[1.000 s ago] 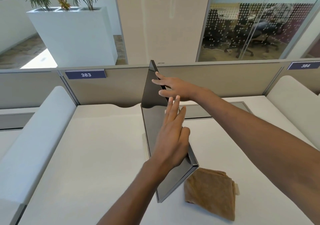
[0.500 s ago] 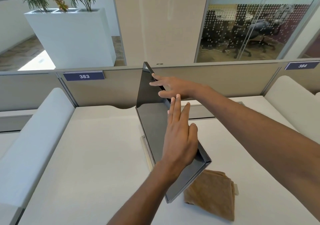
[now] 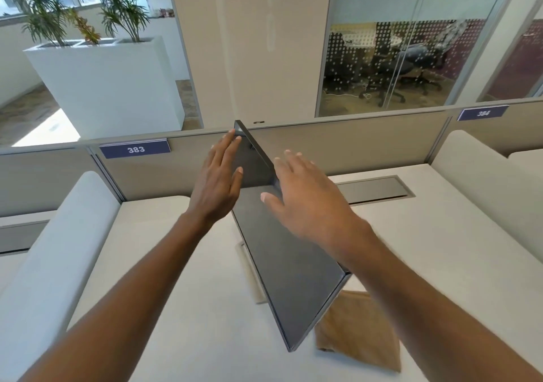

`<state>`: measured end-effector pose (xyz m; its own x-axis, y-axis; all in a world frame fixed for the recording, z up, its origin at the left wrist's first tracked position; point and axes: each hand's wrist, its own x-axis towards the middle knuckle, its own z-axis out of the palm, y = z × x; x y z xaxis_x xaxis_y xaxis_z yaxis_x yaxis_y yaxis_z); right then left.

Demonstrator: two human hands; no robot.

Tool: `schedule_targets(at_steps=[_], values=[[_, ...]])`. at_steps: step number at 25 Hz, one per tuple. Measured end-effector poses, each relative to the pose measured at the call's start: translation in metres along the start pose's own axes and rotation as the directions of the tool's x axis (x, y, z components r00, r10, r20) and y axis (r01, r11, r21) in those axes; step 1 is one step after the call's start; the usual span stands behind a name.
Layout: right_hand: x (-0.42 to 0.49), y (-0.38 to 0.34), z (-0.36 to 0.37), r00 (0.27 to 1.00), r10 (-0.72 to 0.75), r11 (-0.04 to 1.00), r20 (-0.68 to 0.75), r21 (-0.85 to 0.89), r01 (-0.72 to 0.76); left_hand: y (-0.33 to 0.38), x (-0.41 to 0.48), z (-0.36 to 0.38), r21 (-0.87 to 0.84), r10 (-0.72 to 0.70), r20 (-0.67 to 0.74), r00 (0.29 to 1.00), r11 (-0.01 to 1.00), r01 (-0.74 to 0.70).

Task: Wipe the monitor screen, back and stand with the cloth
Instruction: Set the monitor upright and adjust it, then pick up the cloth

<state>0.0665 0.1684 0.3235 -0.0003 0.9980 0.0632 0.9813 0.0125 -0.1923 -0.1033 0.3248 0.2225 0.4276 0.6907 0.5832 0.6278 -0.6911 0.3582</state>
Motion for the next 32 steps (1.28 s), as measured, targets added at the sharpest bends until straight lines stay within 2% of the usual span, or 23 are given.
schedule_targets(at_steps=[4, 7, 9, 14, 20, 25, 32], values=[[-0.024, -0.035, 0.044, 0.978, 0.200, 0.976, -0.057, -0.072, -0.204, -0.052, 0.044, 0.004, 0.190, 0.145, 0.233, 0.962, 0.963, -0.191], [-0.017, -0.046, 0.071, 0.922, 0.369, 0.923, -0.115, -0.069, -0.378, -0.062, 0.067, 0.009, 0.217, 0.213, 0.327, 0.921, 0.931, -0.292], [-0.012, -0.050, 0.080, 0.892, 0.422, 0.898, -0.163, -0.059, -0.436, -0.062, 0.080, 0.012, 0.200, 0.276, 0.350, 0.895, 0.912, -0.359], [-0.014, -0.053, 0.098, 0.865, 0.408, 0.874, -0.291, -0.150, -0.462, -0.073, 0.094, 0.017, 0.169, 0.345, 0.413, 0.843, 0.880, -0.443], [-0.009, -0.049, 0.113, 0.825, 0.386, 0.838, -0.413, -0.218, -0.501, -0.079, 0.101, 0.017, 0.126, 0.389, 0.399, 0.830, 0.873, -0.470], [-0.009, -0.033, 0.113, 0.840, 0.343, 0.833, -0.420, -0.277, -0.478, -0.081, 0.102, 0.014, 0.145, 0.397, 0.382, 0.835, 0.866, -0.478], [0.001, -0.004, 0.101, 0.882, 0.290, 0.865, -0.372, -0.293, -0.408, -0.086, 0.097, 0.016, 0.185, 0.314, 0.358, 0.879, 0.899, -0.396]])
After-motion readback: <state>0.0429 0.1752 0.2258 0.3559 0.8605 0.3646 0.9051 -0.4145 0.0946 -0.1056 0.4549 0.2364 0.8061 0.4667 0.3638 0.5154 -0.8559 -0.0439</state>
